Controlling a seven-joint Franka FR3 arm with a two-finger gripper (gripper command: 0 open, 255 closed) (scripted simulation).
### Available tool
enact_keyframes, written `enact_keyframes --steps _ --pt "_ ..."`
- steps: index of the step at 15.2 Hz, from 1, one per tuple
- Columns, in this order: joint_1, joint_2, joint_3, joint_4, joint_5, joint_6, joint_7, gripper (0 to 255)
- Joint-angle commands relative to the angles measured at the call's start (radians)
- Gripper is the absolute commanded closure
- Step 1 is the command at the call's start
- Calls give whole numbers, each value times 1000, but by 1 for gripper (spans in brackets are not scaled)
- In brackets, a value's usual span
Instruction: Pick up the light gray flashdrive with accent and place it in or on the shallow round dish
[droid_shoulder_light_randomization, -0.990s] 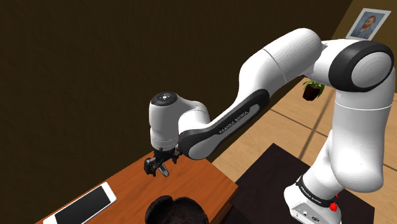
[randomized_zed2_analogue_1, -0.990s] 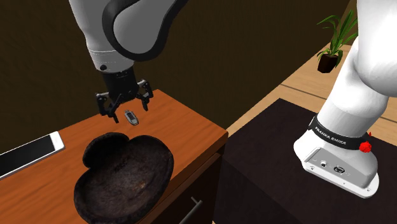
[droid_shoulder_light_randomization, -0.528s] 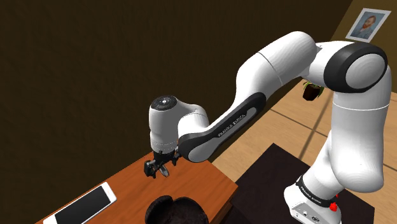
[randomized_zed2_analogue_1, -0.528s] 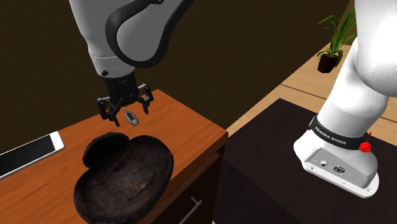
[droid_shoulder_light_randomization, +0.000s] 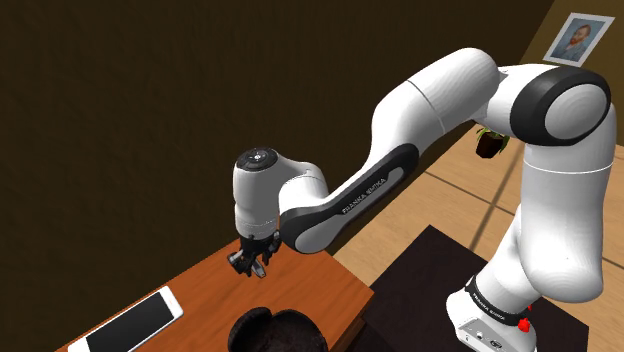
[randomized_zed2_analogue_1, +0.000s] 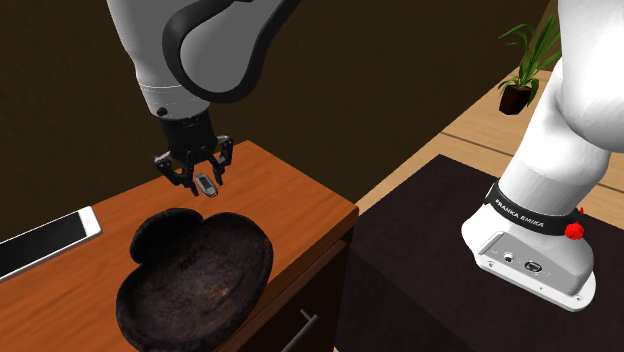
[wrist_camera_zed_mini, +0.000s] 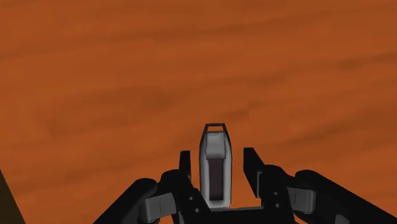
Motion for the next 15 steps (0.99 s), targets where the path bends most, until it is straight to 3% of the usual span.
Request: enact_keyframes --steps 1,15 --pt "1 9 -1 0 0 1 0 255" --pt "-30 -90 39 21 73 -106 -50 255"
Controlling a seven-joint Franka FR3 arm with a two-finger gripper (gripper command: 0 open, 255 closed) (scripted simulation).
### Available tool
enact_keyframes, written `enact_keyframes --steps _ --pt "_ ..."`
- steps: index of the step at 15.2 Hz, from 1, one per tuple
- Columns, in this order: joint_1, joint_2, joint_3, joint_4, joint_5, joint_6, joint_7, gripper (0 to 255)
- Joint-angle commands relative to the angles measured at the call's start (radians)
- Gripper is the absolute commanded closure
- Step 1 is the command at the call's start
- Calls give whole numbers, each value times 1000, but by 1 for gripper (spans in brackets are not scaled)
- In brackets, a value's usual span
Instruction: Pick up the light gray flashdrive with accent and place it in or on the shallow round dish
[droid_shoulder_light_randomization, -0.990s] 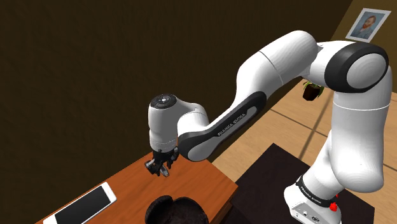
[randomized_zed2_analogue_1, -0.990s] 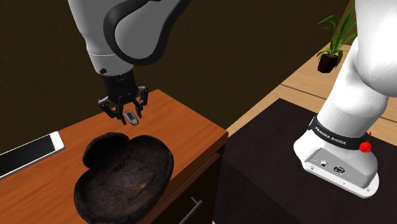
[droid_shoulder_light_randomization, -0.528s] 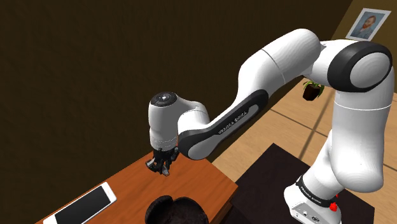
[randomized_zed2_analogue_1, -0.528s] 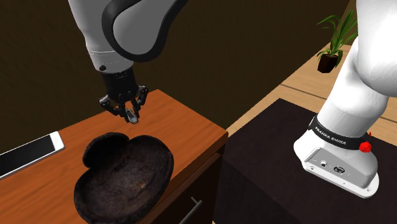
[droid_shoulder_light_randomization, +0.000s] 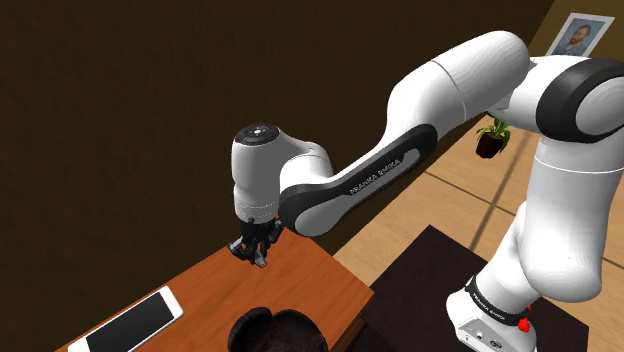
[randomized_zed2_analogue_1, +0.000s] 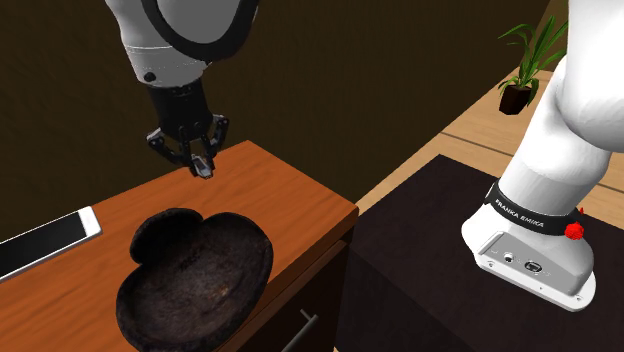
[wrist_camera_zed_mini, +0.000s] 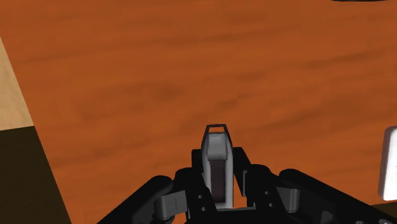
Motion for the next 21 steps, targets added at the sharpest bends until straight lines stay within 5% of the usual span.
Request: enact_keyframes --steps 1,21 --pt "-4 -15 6 8 12 -21 -8 255" --pt "-28 -131 38 130 102 -239 -73 255"
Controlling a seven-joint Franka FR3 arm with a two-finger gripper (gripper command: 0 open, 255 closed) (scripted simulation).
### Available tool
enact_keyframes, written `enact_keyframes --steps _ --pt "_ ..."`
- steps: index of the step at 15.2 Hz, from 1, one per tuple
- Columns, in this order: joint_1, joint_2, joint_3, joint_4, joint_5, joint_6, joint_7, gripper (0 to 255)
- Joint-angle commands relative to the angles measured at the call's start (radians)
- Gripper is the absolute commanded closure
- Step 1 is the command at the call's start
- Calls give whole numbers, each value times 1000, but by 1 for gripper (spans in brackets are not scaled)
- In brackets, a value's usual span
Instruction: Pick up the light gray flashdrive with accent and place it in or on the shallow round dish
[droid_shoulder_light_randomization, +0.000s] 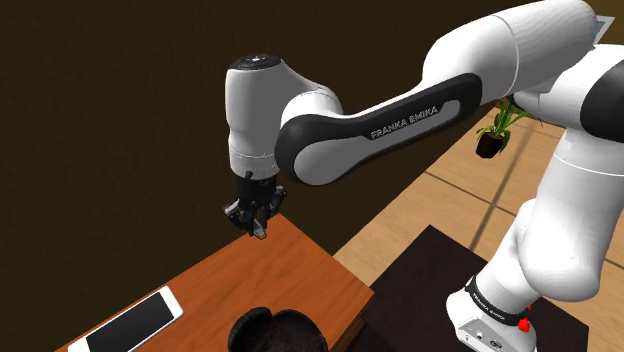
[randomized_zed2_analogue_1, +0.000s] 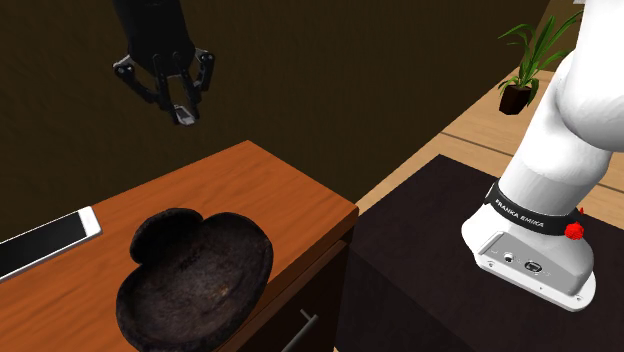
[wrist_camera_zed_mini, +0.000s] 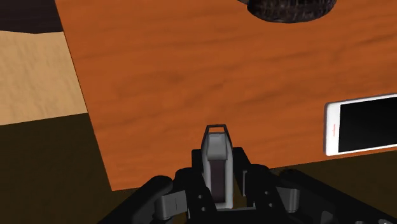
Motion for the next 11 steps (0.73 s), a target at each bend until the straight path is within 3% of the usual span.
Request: enact_keyframes --steps 1,11 --pt "7 -19 9 -12 9 -6 13 255" --pt "103 -151 104 -147 76 10 185 255"
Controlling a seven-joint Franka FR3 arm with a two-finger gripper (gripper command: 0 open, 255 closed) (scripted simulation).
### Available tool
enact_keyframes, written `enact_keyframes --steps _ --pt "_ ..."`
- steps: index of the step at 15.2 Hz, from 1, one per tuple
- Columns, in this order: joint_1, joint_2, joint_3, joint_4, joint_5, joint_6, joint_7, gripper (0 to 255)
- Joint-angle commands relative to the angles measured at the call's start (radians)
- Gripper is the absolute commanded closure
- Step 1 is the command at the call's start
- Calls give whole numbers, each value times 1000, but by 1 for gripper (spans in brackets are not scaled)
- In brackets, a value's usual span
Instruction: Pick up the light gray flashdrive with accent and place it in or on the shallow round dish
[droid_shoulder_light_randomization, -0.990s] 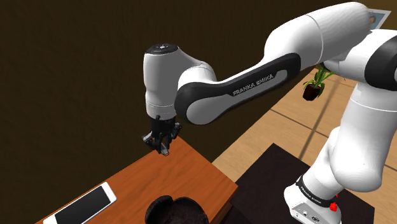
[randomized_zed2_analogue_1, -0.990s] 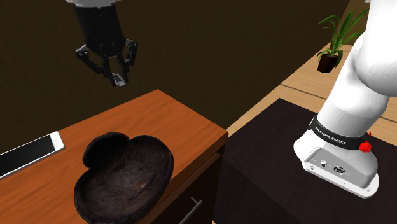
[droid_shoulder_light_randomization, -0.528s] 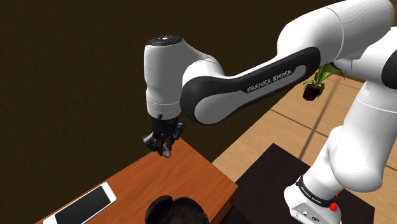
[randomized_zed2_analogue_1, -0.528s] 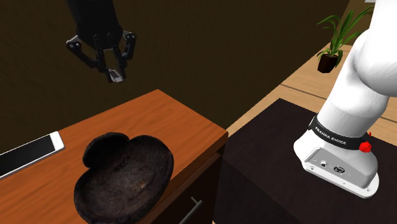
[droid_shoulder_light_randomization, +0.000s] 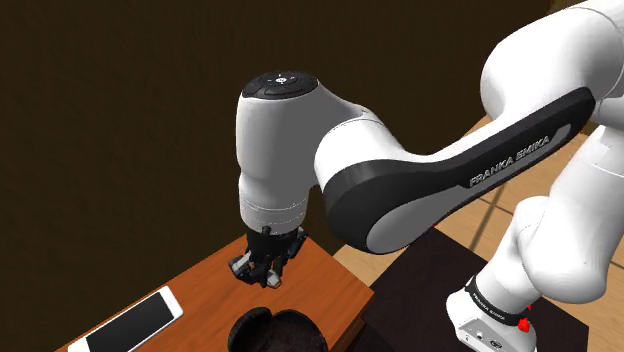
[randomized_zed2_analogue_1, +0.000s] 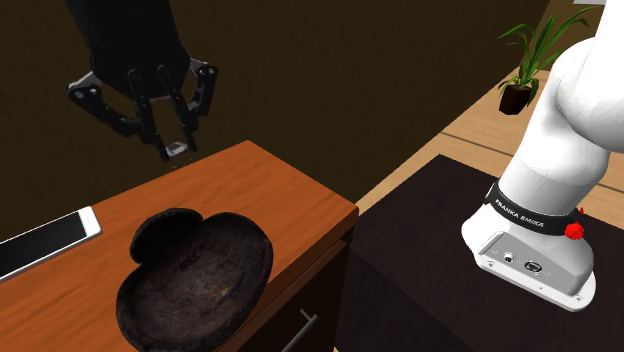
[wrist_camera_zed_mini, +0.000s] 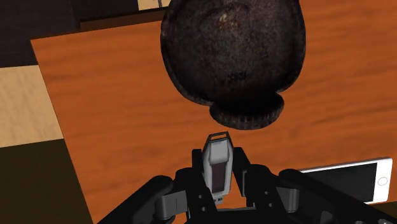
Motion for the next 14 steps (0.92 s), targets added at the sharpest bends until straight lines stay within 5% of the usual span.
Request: enact_keyframes --steps 1,7,14 --pt "24 -15 22 -17 8 2 44 255" --pt "99 -43 91 -34 23 -9 182 255" --pt "105 0 91 -92 -15 78 211 255"
